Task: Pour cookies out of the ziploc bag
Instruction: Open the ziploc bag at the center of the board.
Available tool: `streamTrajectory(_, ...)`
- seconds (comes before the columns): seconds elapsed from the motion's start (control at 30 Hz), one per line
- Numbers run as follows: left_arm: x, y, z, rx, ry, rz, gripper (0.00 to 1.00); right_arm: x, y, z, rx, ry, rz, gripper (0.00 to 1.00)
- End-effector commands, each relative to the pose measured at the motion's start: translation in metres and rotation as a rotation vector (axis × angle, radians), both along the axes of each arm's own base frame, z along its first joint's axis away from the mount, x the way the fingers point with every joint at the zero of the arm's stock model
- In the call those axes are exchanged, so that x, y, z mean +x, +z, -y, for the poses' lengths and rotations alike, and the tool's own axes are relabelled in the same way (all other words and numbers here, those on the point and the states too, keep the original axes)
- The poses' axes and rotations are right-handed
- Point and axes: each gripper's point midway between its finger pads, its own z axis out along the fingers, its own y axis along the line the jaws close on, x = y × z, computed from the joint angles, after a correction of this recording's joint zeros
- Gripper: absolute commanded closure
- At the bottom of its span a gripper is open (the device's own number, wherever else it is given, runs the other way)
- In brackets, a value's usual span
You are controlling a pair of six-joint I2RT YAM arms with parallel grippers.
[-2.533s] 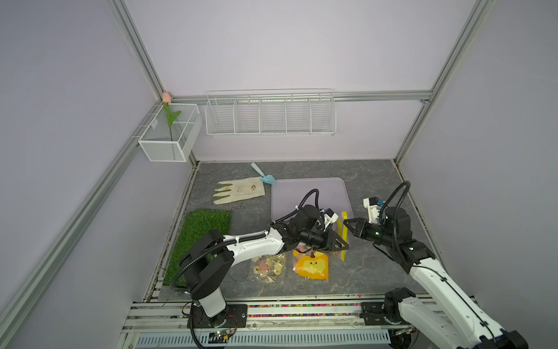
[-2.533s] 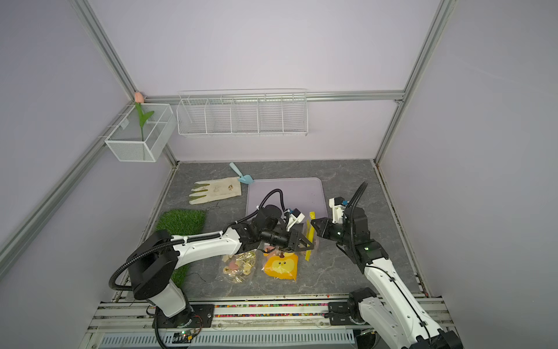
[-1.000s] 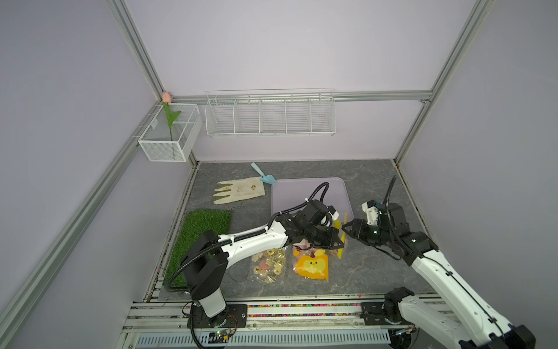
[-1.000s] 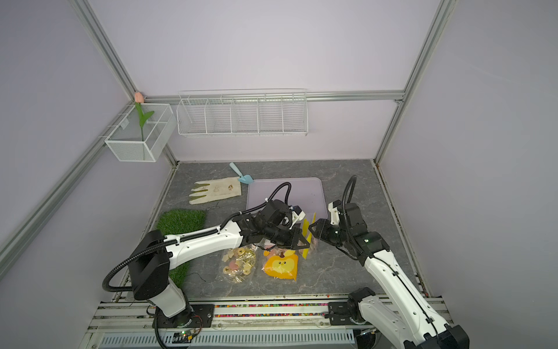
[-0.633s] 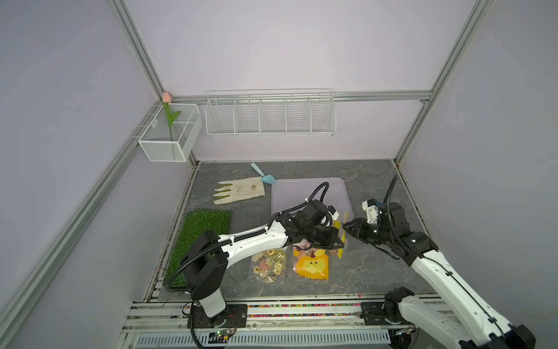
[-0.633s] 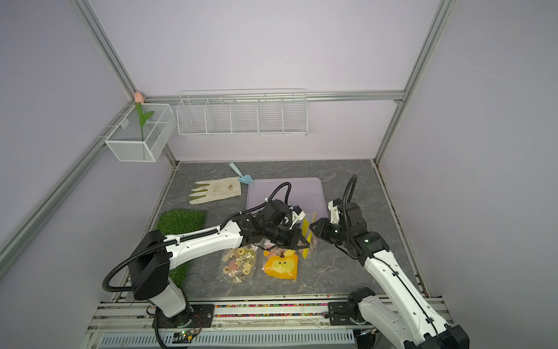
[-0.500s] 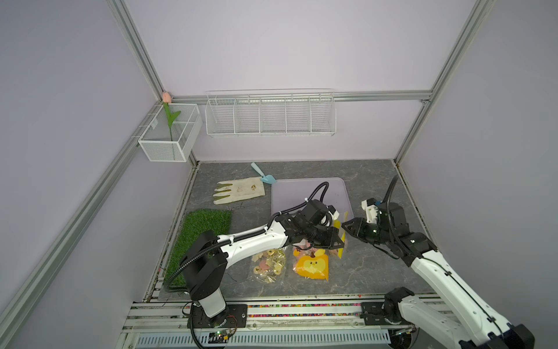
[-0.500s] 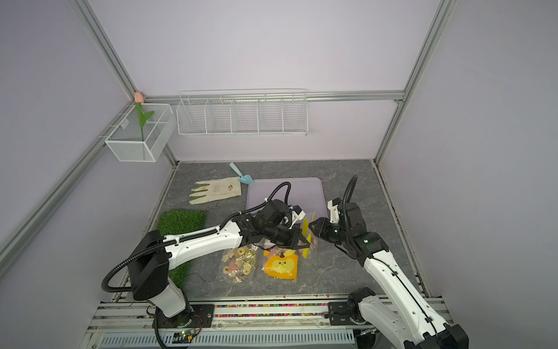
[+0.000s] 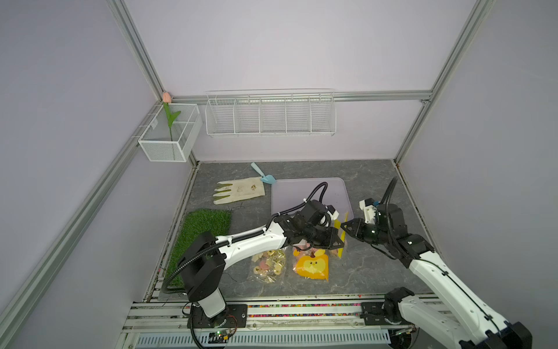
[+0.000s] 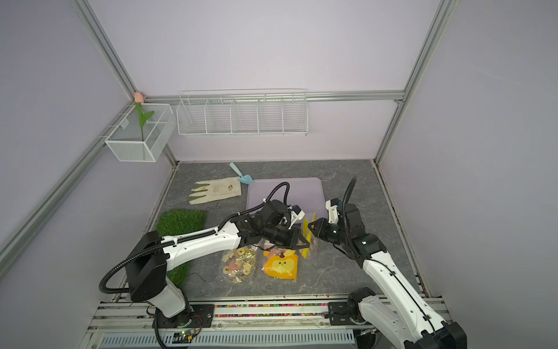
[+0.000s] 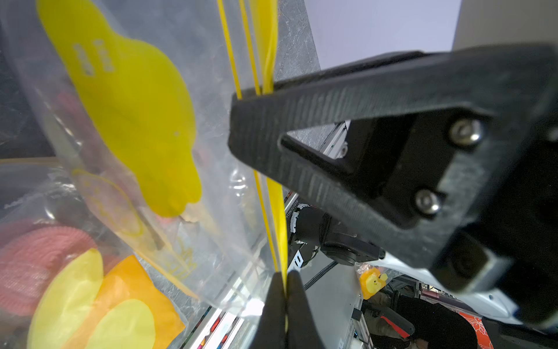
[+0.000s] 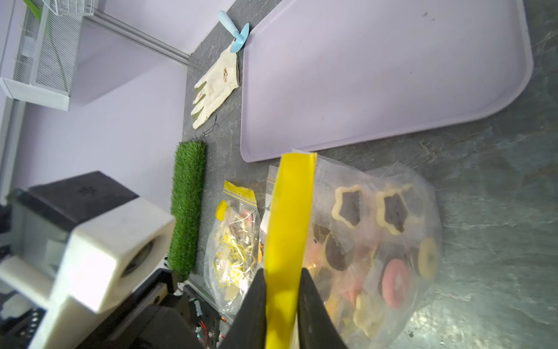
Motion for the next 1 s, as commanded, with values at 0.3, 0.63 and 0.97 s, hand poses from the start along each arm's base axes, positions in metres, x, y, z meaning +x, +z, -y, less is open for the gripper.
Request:
streamTrajectory(0.3, 0.01, 0.023, -0.036, -0.032, 0.041, 0.082, 0.58, -0.003, 0.008, -0.003, 0.013, 0.051, 0.113, 0.91)
streamTrajectory(0.63, 0.014, 0.018, -0.039, -0.09, 0.019, 0.079, 0.51, -0.004, 0.011, -0.008, 0.036, 0.089, 0.164, 0.94)
streamTrajectory(0.97, 0.018, 0.009, -0.031, -0.1, 0.03, 0.071, 0.49, -0.006, 0.01, -0.01, 0.032, 0.113, 0.187, 0.93)
